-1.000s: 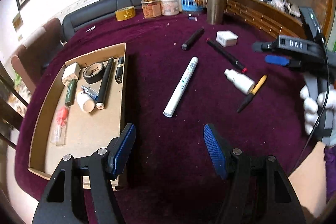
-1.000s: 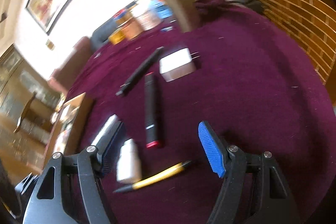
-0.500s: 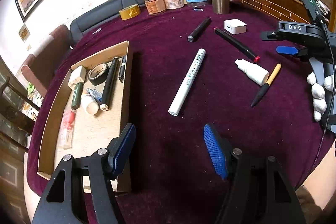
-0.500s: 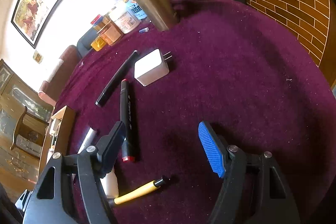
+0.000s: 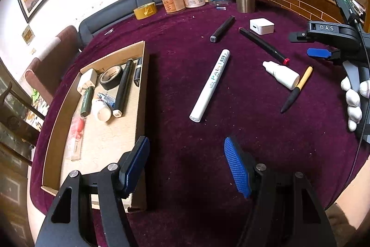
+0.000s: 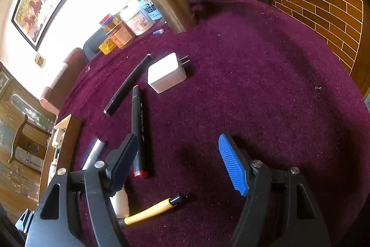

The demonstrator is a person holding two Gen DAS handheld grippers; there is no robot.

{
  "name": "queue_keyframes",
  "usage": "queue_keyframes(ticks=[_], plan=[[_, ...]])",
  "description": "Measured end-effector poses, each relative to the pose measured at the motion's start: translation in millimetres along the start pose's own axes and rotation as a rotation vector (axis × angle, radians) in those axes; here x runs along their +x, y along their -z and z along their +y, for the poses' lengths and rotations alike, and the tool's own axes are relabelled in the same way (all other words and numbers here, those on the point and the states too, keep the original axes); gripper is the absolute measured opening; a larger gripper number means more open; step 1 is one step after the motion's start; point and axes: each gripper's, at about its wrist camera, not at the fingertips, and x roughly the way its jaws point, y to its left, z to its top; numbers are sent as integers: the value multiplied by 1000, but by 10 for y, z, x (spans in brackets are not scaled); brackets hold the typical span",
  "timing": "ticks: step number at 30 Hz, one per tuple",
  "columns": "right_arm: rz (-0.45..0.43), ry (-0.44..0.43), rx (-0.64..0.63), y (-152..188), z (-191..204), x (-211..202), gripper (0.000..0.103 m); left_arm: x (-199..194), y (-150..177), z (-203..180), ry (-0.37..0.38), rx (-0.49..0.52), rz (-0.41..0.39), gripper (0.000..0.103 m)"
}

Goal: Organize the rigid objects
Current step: 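Grasp the white paint marker with the left gripper while the right gripper grasps the small white dropper bottle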

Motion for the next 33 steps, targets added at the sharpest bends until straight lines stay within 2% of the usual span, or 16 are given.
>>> queue_keyframes(ticks=[3, 7, 9, 13, 16, 20, 24, 26, 27, 28, 29, 31, 33], plan=[[1, 9, -10, 4, 16, 10, 72, 7, -1, 18, 18, -6, 4, 62], [5, 19, -31, 12, 53, 24, 75, 20, -77, 92, 99, -29, 15, 62], [6, 21, -37, 16, 64, 28, 76, 42, -172, 129, 111, -38, 8, 61], [7, 19, -38, 14, 62, 30, 77, 212, -449, 103, 85, 2, 1, 61], [8, 11, -39, 14, 58, 30, 78, 479, -619, 16, 63, 48, 51, 61], [11, 4, -44, 15, 64, 39, 80, 831, -750, -65, 41, 53, 125, 61], [12, 1, -47, 15, 66, 41, 81, 871, -781, -168, 6, 79, 86, 62], [12, 3, -50, 14, 71, 43, 81, 848, -753, -194, 12, 101, 68, 57], [14, 6, -53, 9, 77, 43, 81, 829, -735, -185, 62, 102, 65, 39], [16, 9, -51, 5, 79, 35, 81, 817, -725, -169, 123, 88, 70, 15], [6, -6, -50, -1, 92, -12, 81, 811, -722, -154, 160, 69, 78, 11], [-24, -50, -86, 1, 171, -129, 81, 763, -678, -120, 172, 49, 53, 11], [-27, -60, -150, 16, 326, -222, 81, 719, -643, -71, 222, 21, 48, 11]])
